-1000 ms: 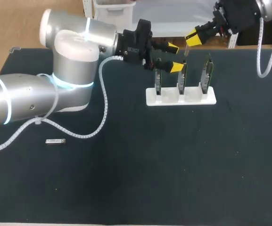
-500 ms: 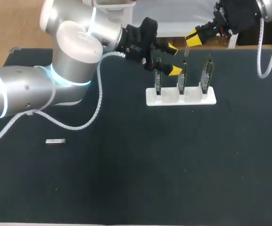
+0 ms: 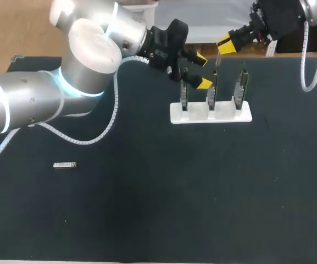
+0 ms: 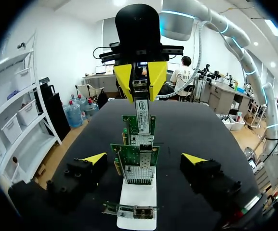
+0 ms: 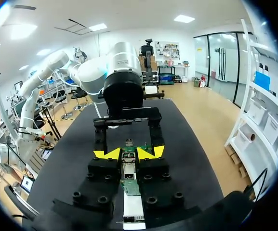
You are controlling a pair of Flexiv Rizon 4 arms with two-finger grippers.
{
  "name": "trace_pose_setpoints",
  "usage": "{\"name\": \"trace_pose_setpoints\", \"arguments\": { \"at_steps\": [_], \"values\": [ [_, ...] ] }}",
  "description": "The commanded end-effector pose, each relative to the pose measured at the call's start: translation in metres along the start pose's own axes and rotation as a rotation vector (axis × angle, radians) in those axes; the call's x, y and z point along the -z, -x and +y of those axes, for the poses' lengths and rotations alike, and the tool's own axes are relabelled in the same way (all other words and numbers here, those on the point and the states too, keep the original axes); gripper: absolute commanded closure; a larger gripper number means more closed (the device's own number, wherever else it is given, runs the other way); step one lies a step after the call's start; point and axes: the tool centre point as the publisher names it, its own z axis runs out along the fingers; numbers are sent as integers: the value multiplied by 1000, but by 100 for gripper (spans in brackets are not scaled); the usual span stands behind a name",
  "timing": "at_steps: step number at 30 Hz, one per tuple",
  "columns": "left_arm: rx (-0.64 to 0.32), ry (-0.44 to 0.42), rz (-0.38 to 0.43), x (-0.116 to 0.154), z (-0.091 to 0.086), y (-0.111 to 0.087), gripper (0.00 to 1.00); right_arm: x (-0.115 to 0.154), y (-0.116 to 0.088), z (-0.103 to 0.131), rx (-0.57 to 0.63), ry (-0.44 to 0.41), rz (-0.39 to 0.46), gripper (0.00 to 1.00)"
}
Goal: Pick up the optical module with the left hand, and insert it into the network port with the right hand.
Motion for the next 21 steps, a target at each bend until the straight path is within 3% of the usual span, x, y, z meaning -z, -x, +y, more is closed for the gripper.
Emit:
{"name": "trace_pose_setpoints", "arguments": {
  "at_steps": [1,21],
  "values": [
    [12,-7,28,-3,7,0,0,1,0,1,2,-4,-1,100],
    [37,-13,68,-3,5,-9,0,0,-1,0,2,1,0,100]
  ]
}}
